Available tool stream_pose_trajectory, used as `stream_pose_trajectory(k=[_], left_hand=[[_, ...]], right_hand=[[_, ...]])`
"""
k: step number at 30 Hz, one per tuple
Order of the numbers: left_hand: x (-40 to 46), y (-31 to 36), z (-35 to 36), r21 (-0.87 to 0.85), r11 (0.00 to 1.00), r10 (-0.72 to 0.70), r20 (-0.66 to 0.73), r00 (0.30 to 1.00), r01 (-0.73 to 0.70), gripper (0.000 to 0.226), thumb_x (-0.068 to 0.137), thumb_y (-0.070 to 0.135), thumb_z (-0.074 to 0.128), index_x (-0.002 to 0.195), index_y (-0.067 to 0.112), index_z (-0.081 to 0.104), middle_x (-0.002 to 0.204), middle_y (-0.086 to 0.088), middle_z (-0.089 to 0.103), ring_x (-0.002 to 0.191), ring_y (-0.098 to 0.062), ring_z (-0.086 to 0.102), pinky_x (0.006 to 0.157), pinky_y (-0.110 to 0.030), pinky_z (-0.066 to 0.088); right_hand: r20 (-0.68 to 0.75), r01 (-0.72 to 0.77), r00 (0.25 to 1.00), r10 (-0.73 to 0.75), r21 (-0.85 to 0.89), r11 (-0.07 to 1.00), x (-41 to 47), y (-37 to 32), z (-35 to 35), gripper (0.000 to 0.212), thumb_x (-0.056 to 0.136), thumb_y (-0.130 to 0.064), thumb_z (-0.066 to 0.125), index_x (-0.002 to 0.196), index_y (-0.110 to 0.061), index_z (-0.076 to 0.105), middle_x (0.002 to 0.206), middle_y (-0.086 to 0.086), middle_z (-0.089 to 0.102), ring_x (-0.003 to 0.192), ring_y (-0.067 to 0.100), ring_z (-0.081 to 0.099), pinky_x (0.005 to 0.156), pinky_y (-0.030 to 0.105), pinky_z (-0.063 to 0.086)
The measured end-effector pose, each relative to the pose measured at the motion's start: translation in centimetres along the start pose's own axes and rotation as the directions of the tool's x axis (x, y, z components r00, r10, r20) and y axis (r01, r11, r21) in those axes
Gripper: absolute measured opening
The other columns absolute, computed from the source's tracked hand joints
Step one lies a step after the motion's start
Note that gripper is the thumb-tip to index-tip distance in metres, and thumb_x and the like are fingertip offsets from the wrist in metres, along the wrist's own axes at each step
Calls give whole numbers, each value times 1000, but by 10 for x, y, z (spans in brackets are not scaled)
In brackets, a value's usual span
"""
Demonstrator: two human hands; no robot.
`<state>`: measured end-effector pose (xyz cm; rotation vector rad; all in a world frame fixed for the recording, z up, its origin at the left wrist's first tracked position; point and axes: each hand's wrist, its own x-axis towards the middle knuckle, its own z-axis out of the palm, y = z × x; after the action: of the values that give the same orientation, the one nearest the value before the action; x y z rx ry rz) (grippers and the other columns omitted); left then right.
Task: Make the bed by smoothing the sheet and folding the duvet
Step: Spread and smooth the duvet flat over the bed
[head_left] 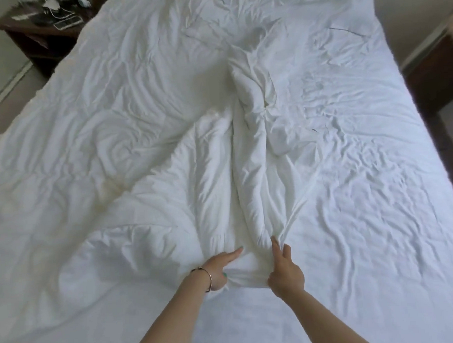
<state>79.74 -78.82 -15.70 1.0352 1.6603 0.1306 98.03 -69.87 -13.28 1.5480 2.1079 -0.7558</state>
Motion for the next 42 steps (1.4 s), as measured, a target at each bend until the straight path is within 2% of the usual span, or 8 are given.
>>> stream_pose_trajectory(k=[7,12,21,26,31,34,38,42], left_hand=[[-71,-12,95,138,990,24,106,994,-39,88,86,-9,38,150,44,9,147,0,26,139,-24,28,113,-25,25],[-63,15,106,188,982,-19,76,997,5,89,80,13,50,151,41,4,139,-3,31,126,-27,34,104,-39,38],[14,145,114,62,998,44,-528,848,-13,68,89,43,57,148,37,24,143,6,24,132,-22,24,103,-36,37],[89,216,101,191,980,154,-571,807,-52,65,90,49,57,147,44,26,151,2,28,140,-21,18,109,-43,30],[147,223,99,-41,985,-166,-480,862,167,84,86,56,59,145,55,0,159,7,-5,144,-33,-9,111,-64,14],[151,196,114,103,949,-240,-381,893,299,100,80,57,64,144,53,-13,159,6,-13,146,-32,-6,112,-61,17],[142,178,130,262,923,-170,-376,911,280,109,76,61,67,143,52,-19,159,6,-17,147,-27,-7,115,-55,16],[128,183,131,98,968,-181,-368,912,232,102,77,61,66,143,56,-11,159,9,-12,147,-23,-6,115,-54,17]], right_hand=[[40,-41,998,41,-6,999,-100,45,70,88,83,-5,46,153,-32,-1,148,2,18,63,24,49,52,32,41],[90,-19,996,-12,328,945,-93,63,54,81,87,-25,58,151,-38,10,129,-3,29,94,21,55,79,37,54],[-44,4,999,26,585,811,7,134,-35,76,92,-48,57,153,-35,14,152,8,22,125,21,45,91,28,38],[-181,64,983,35,512,857,101,169,-98,94,82,-52,67,150,-45,2,150,13,22,132,33,36,98,43,41],[-273,74,962,16,316,946,194,168,-150,114,64,-70,72,145,-56,-7,160,0,-16,147,33,-9,111,66,13],[-218,162,960,-174,-75,984,231,173,-167,102,61,-82,62,147,-48,19,160,-10,-20,145,28,-24,111,67,-5],[-46,283,944,-326,-395,874,239,178,-149,90,68,-83,50,144,-37,33,153,-1,32,149,19,5,110,68,-11],[-130,287,944,-305,-140,948,195,196,-129,81,72,-81,50,128,-25,32,97,2,59,116,28,53,105,52,28]])
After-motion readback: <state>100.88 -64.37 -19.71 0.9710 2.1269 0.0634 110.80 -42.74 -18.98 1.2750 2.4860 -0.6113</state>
